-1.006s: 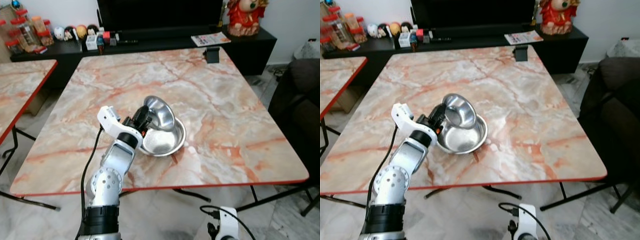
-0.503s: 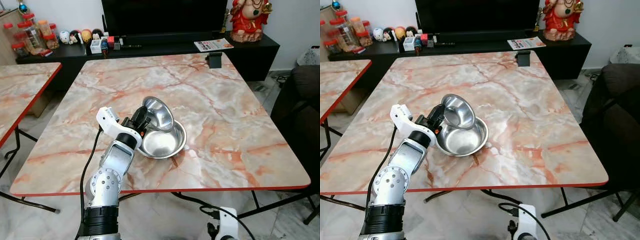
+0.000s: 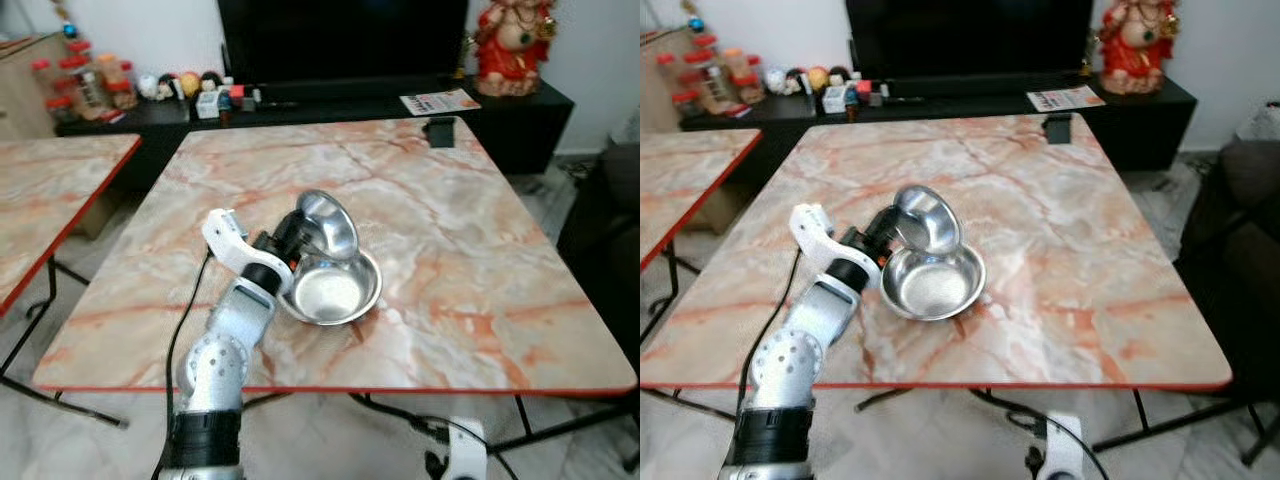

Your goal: Setting the table

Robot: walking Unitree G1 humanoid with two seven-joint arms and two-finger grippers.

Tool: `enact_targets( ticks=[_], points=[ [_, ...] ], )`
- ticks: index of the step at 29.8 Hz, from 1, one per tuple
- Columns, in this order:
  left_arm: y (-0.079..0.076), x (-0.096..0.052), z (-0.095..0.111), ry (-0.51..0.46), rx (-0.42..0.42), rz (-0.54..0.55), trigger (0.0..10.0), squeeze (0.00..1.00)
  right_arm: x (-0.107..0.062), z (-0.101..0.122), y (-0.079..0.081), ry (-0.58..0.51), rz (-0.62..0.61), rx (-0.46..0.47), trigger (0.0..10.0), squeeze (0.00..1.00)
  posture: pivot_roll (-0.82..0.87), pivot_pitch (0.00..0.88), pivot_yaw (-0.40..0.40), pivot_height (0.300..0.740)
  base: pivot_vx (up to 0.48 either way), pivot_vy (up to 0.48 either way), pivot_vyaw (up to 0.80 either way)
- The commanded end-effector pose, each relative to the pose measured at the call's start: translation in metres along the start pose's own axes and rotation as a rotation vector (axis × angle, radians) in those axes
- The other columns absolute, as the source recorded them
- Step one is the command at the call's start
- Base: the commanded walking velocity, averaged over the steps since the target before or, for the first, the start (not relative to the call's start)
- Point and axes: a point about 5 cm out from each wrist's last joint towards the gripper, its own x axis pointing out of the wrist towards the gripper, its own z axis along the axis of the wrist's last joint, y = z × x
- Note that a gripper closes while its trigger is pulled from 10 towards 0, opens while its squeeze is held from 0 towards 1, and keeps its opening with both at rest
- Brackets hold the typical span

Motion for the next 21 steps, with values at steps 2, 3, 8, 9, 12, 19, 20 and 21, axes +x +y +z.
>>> enact_targets(
  ticks=[2,3,8,9,12,19,20,21],
  points=[
    [-0.0098,0.0019,-0.0059,0.008,-0.02,-0.029,10.0,0.0,-0.0018,-0.0056,-0.0073,0.016,-0.018,0.001,10.0,0.0,0.06,0.0,0.048,0.732,0.3,0.0,0.0],
    [-0.0097,0.0018,-0.0059,0.008,-0.021,-0.029,10.0,0.0,-0.0018,-0.0055,-0.0074,0.016,-0.018,0.001,10.0,0.0,0.06,0.0,0.047,0.732,0.3,0.0,0.0],
    [-0.01,0.0019,-0.0061,0.008,-0.021,-0.03,10.0,0.0,-0.0017,-0.0054,-0.0074,0.016,-0.018,0.002,10.0,0.0,0.06,0.0,0.047,0.732,0.297,0.0,0.0],
    [-0.01,0.002,-0.006,0.008,-0.02,-0.03,10.0,0.0,-0.0017,-0.0053,-0.0074,0.016,-0.019,0.002,10.0,0.0,0.07,0.0,0.047,0.732,0.3,0.0,0.0],
    [-0.0101,0.0019,-0.0056,0.006,-0.022,-0.029,10.0,0.0,-0.0017,-0.0052,-0.0073,0.016,-0.018,0.002,10.0,0.0,0.07,0.0,0.046,0.732,0.296,0.0,0.0],
    [-0.0083,0.0011,-0.0058,0.012,-0.02,-0.018,10.0,0.0,-0.0017,-0.0056,-0.0069,0.017,-0.016,0.002,10.0,0.0,0.07,0.0,0.049,0.732,0.151,0.0,0.0],
    [-0.0081,0.001,-0.0059,0.013,-0.026,-0.018,10.0,0.0,-0.0017,-0.0056,-0.0067,0.018,-0.016,0.002,10.0,0.0,0.07,0.0,0.049,0.732,0.0,0.0,0.0],
    [-0.0082,0.0009,-0.0058,0.013,-0.027,-0.021,10.0,0.0,-0.0017,-0.0056,-0.0066,0.018,-0.016,0.003,10.0,0.0,0.07,0.0,0.049,0.732,0.0,0.0,0.0]
  ],
)
